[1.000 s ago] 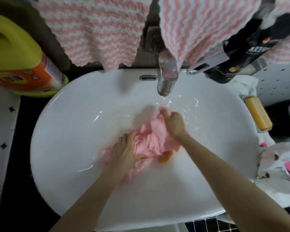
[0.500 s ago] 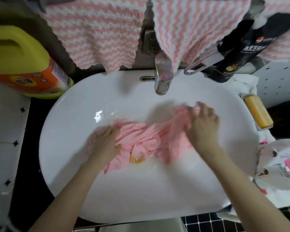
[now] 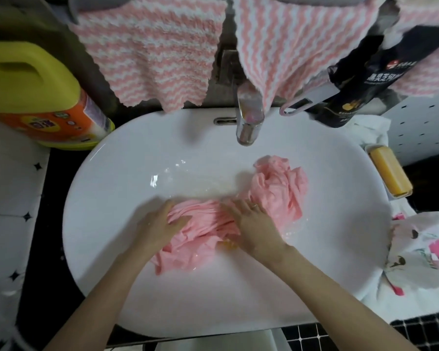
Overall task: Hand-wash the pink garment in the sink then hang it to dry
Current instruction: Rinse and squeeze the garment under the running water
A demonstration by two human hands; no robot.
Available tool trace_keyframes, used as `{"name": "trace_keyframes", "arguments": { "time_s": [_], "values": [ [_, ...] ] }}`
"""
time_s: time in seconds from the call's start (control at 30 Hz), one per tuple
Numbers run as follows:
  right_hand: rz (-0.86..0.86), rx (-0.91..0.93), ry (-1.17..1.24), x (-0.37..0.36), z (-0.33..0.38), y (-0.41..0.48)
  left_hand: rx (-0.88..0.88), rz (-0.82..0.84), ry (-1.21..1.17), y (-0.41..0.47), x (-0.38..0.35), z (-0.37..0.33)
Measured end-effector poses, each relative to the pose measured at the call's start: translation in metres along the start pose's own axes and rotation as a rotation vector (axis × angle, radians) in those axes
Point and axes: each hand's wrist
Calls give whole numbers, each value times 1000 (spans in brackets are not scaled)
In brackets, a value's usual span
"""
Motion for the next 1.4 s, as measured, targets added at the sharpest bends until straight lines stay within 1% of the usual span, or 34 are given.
{"name": "trace_keyframes", "arguments": {
  "time_s": [0.1, 0.17, 0.23, 0.3, 0.33, 0.37, 0.4, 0.43, 0.47, 0.5, 0.53, 0.6, 0.67, 0.7, 0.77, 0.83, 0.9, 0.93, 1.0, 1.03, 1.1, 1.13, 1.17, 1.2, 1.23, 1.27, 1.3, 1.33, 1.37, 1.4],
  "values": [
    [-61, -158, -52, 44, -5, -37, -8, -24, -29, -3, -3, 1],
    [-37, -261, -160, 68, -4, -62, -12, -45, -39, -2, -5, 0],
    [37, -301, -241, 85, 3, -81, -7, -67, -43, -1, -8, -1],
    [94, -325, -246, 99, 17, -93, -20, -89, -38, -2, -9, -1],
    [95, -343, -235, 102, 24, -97, -29, -96, -40, -3, -9, -2],
    [60, -346, -218, 103, 31, -98, -31, -99, -46, -4, -9, -3],
    [-23, -321, -209, 102, 37, -96, -27, -101, -54, -5, -9, -3],
    [-159, -276, -186, 95, 39, -92, -27, -100, -55, -6, -9, -4],
    [-265, -175, -148, 76, 38, -84, -35, -104, -59, -5, -10, -4],
    [-278, -59, -144, 56, 37, -71, -45, -102, -58, -5, -11, -3],
    [-180, 36, -151, 37, 35, -54, -64, -100, -55, -5, -11, -3],
    [-65, 142, -189, 2, 31, -16, -131, -101, -42, -7, -10, -1],
    [91, 131, -186, -26, 20, 14, -168, -119, -55, -7, -7, 0],
    [113, 131, -166, -35, 16, 24, -171, -134, -57, -7, -4, 0],
    [66, 105, -86, -44, 12, 39, -195, -175, -64, -8, 2, -1],
    [18, 32, -51, -45, 10, 48, -227, -222, -64, -9, 11, -2],
    [-31, -58, -96, -41, 12, 55, -198, -281, -2, -10, 18, -5],
    [-53, -91, -118, -37, 14, 57, -175, -298, 71, -12, 24, -7],
    [-67, -111, -191, -28, 20, 56, -89, -313, 222, -14, 30, -4],
    [-63, -114, -213, -24, 22, 53, -87, -333, 296, -14, 30, 2],
    [-62, -139, -163, -13, 26, 45, -204, -372, 451, -14, 30, 16],
    [-80, -154, -95, -6, 27, 39, -259, -394, 476, -14, 28, 23],
    [-108, -156, -10, 2, 27, 33, -295, -375, 422, -14, 25, 28],
    [-134, -145, 78, 12, 28, 27, -314, -304, 310, -15, 25, 28],
    [-156, -126, 168, 23, 30, 20, -301, -172, 139, -17, 23, 27],
    [-172, -105, 270, 35, 32, 14, -261, -19, 9, -19, 22, 23],
    [-181, -83, 402, 47, 35, 10, -189, 97, -32, -21, 19, 16],
    [-175, -58, 566, 59, 37, 5, -132, 225, -10, -26, 18, 5],
    [-148, -44, 741, 70, 40, 1, -51, 375, -14, -32, 17, -9],
    [-109, -39, 903, 81, 43, -2, 23, 469, -83, -35, 9, -21]
  ]
}}
Point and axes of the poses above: each hand's wrist, its own y-axis towards the middle knuckle, its own x-axis out of the back of the hand, z = x × y, and after that the axes turned 2 degrees about -x, right-handed
